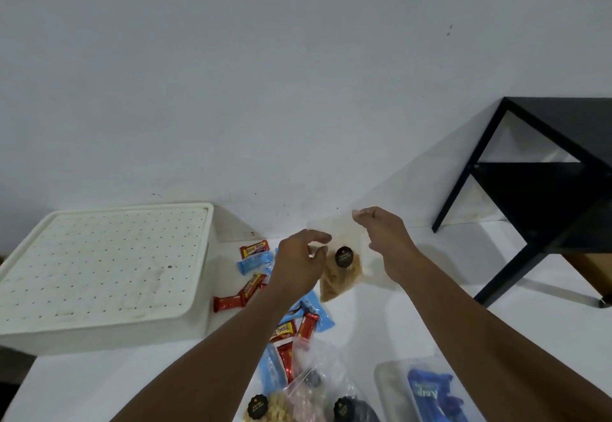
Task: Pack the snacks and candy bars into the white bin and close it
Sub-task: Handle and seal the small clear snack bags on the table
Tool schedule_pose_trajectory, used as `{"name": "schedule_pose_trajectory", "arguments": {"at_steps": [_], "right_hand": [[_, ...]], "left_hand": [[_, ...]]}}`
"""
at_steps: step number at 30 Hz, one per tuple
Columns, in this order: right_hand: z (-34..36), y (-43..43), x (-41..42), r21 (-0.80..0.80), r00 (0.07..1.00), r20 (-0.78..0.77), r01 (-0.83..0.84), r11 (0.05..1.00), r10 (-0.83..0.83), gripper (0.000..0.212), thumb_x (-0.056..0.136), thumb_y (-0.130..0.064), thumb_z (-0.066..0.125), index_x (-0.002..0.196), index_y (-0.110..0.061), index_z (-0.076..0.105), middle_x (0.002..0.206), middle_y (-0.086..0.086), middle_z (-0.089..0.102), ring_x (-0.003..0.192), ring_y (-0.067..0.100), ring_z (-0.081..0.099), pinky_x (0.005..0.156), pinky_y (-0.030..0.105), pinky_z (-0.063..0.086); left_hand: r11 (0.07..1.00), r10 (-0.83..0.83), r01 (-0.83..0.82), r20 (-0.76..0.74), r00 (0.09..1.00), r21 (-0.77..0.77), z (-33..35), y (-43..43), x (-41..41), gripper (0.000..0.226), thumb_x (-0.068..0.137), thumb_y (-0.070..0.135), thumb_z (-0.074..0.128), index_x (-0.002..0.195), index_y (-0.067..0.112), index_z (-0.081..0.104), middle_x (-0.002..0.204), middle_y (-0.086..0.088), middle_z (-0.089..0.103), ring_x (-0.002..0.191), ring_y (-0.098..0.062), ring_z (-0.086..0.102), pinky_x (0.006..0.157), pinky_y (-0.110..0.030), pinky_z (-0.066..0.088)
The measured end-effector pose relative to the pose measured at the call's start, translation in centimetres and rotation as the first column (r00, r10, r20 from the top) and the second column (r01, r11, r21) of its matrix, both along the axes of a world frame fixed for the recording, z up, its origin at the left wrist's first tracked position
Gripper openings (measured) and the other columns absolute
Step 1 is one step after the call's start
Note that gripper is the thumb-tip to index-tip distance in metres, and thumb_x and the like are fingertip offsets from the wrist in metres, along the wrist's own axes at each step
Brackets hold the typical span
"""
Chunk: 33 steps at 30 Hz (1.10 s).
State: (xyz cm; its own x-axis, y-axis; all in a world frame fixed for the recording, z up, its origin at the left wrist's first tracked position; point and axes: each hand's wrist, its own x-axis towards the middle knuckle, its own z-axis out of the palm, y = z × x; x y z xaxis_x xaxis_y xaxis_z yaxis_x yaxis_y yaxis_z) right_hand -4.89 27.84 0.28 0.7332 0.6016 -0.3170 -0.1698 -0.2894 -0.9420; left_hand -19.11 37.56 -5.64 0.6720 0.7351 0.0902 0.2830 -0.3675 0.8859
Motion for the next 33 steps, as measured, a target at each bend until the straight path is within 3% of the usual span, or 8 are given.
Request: {"name": "schedule_pose_trajectory", "arguments": {"at_steps": [5, 10, 16, 24, 28, 30, 33], "right_hand": [[-3.5, -1.1, 6.6, -0.060, 0.975, -0.018, -0.224, 0.973, 0.223, 0.008, 0.089, -0.022, 0.066, 0.093, -0.024, 0.073, 0.117, -0.002, 0.069, 0.116, 0.015, 0.057, 0.101, 0.047, 0.048], [-6.9, 0.8, 13.1, -0.118, 0.977, -0.003, -0.213, 0.970, 0.214, 0.018, 0.089, -0.008, 0.063, 0.100, -0.017, 0.074, 0.116, 0.016, 0.067, 0.110, 0.029, 0.065, 0.092, 0.044, 0.057], [-12.3, 3.4, 19.4, -0.154, 0.975, 0.018, -0.217, 0.964, 0.222, 0.017, 0.089, -0.010, 0.066, 0.101, -0.018, 0.074, 0.116, 0.007, 0.067, 0.109, 0.024, 0.064, 0.087, 0.037, 0.058], [-17.1, 5.7, 23.0, -0.190, 0.983, 0.026, -0.172, 0.967, 0.180, 0.021, 0.086, -0.013, 0.068, 0.102, -0.026, 0.071, 0.120, 0.000, 0.063, 0.102, 0.026, 0.067, 0.096, 0.047, 0.055], [-17.3, 5.4, 22.9, -0.228, 0.988, 0.059, -0.124, 0.966, 0.141, 0.028, 0.086, -0.016, 0.067, 0.112, -0.024, 0.069, 0.119, 0.003, 0.062, 0.086, 0.017, 0.063, 0.083, 0.034, 0.054], [-17.0, 4.6, 22.1, -0.237, 0.989, 0.076, -0.108, 0.966, 0.129, 0.027, 0.086, -0.016, 0.066, 0.112, -0.023, 0.069, 0.119, 0.003, 0.062, 0.086, 0.016, 0.062, 0.081, 0.032, 0.053], [-15.8, 2.9, 19.9, -0.257, 0.990, 0.057, -0.112, 0.960, 0.130, 0.022, 0.087, -0.013, 0.062, 0.105, -0.022, 0.070, 0.109, 0.003, 0.065, 0.098, 0.021, 0.062, 0.094, 0.046, 0.055]], "left_hand": [[0.993, -0.018, 0.018, -0.001, 1.000, -0.117, -0.5, 2.2, 5.3, 0.035, 0.084, -0.008, 0.059, 0.087, 0.021, 0.077, 0.093, 0.009, 0.075, 0.082, -0.004, 0.070, 0.071, -0.014, 0.054], [0.984, -0.025, 0.014, -0.058, 0.998, -0.177, -3.6, 4.6, 11.4, 0.032, 0.085, -0.006, 0.060, 0.085, 0.022, 0.076, 0.094, 0.008, 0.075, 0.085, -0.011, 0.072, 0.082, -0.019, 0.056], [0.979, 0.007, -0.033, -0.133, 0.991, -0.199, -8.5, 6.4, 18.1, 0.031, 0.082, -0.004, 0.059, 0.085, 0.023, 0.075, 0.094, 0.008, 0.073, 0.087, -0.010, 0.072, 0.085, -0.020, 0.054], [0.992, -0.005, -0.024, -0.233, 0.972, -0.122, -13.0, 8.4, 21.9, 0.032, 0.082, 0.008, 0.072, 0.106, 0.028, 0.072, 0.119, 0.009, 0.066, 0.102, -0.010, 0.063, 0.086, -0.012, 0.047], [0.996, 0.022, -0.042, -0.244, 0.970, -0.074, -12.8, 8.1, 21.0, 0.034, 0.081, 0.009, 0.074, 0.109, 0.027, 0.071, 0.125, 0.004, 0.056, 0.115, -0.015, 0.060, 0.102, -0.029, 0.048], [0.993, 0.024, -0.053, -0.262, 0.965, -0.105, -12.1, 7.6, 19.8, 0.031, 0.081, 0.012, 0.075, 0.107, 0.028, 0.071, 0.126, 0.005, 0.054, 0.112, -0.017, 0.061, 0.096, -0.026, 0.050], [0.987, -0.015, -0.038, -0.327, 0.945, -0.156, -10.5, 6.4, 17.3, 0.029, 0.086, 0.020, 0.074, 0.113, 0.026, 0.069, 0.122, 0.008, 0.052, 0.100, -0.013, 0.062, 0.081, -0.014, 0.045]]}}
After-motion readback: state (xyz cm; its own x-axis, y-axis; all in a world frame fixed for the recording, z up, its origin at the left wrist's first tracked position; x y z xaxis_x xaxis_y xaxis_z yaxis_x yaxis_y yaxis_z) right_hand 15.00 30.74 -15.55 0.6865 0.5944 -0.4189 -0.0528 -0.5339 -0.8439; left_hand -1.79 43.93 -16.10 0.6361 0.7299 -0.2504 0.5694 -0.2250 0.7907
